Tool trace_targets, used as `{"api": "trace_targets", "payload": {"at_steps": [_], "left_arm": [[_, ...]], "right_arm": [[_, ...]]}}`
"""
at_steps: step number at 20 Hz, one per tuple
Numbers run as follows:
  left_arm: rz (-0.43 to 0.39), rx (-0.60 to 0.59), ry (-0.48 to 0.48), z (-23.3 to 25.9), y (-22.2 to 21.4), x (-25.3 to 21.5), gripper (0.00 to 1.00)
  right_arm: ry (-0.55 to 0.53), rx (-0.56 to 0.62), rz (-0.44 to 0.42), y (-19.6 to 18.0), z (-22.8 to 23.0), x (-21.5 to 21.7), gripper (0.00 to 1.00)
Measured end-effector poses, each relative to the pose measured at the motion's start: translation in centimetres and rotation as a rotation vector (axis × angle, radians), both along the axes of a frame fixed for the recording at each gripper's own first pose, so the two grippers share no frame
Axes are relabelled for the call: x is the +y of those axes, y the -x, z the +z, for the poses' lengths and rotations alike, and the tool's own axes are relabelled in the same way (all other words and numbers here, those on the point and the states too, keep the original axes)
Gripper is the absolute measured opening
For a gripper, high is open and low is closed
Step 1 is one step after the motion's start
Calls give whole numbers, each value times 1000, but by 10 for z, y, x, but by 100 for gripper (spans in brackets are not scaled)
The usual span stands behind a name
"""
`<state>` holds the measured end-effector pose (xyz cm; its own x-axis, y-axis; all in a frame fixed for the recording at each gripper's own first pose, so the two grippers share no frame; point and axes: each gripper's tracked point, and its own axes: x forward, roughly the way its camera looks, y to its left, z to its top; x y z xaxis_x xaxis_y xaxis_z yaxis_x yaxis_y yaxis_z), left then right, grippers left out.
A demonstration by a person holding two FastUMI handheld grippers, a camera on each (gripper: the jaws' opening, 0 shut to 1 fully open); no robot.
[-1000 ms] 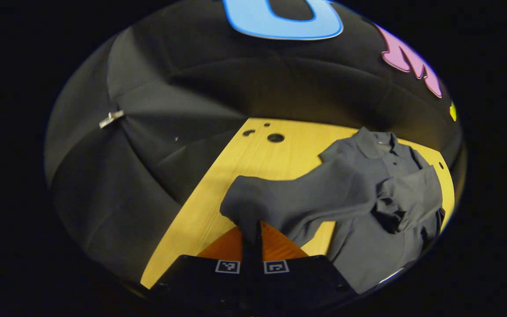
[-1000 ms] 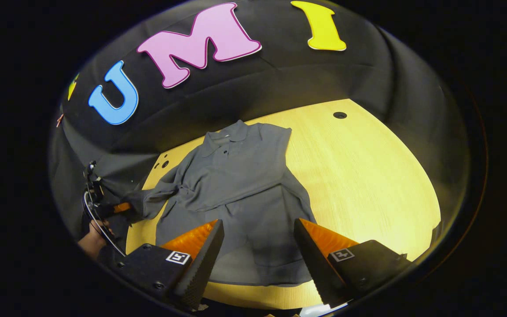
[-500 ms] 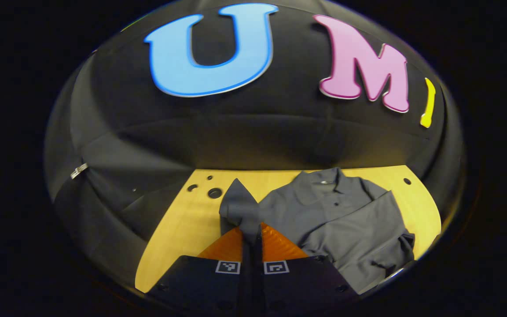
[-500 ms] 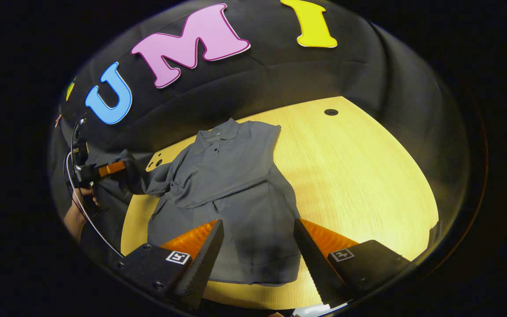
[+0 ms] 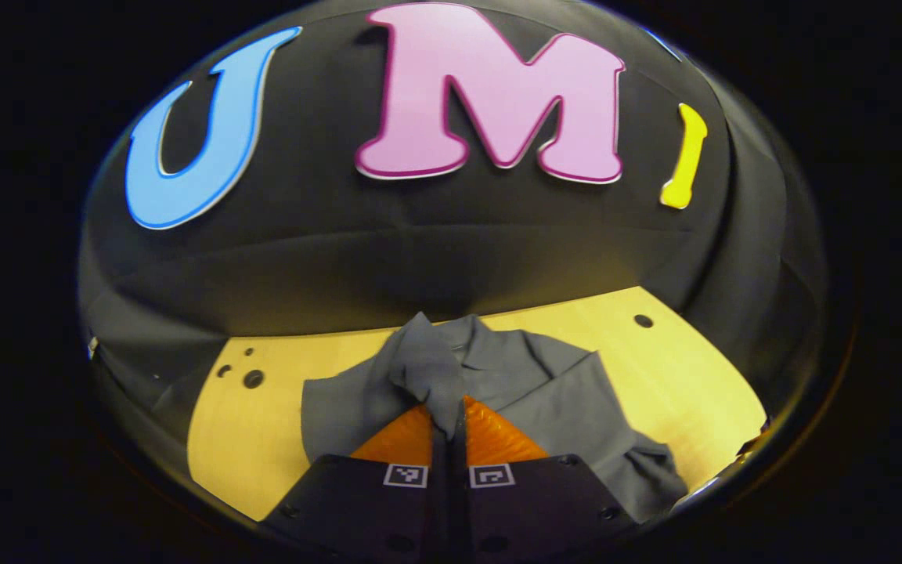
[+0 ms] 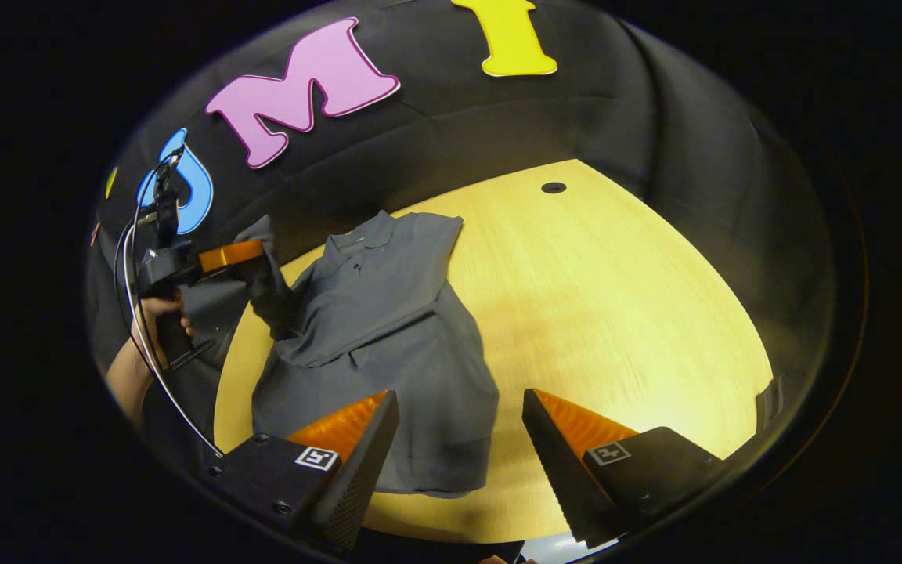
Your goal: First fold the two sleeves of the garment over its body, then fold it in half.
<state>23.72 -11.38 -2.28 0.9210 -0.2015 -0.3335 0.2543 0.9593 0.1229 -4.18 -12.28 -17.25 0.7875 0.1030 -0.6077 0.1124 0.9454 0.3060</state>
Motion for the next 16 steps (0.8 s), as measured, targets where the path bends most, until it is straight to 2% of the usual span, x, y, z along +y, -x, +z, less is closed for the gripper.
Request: {"api": "trace_targets", "payload": {"at_steps": [6,10,15,16], "left_arm": [[-85,58,20,-27,-17,-76,5],[-72,115,63,-54,-24,-101,6],[-80,163,148,-71,-26,-117,17],[-81,166,162,-70,-25,-119,27]], "right_arm": [[0,3,-18,1,0,-29,99],[8,20,0,1,-6,-40,99],[20,34,29,1,-13,-46,99],[25,37,36,1,-14,-46,99]]}}
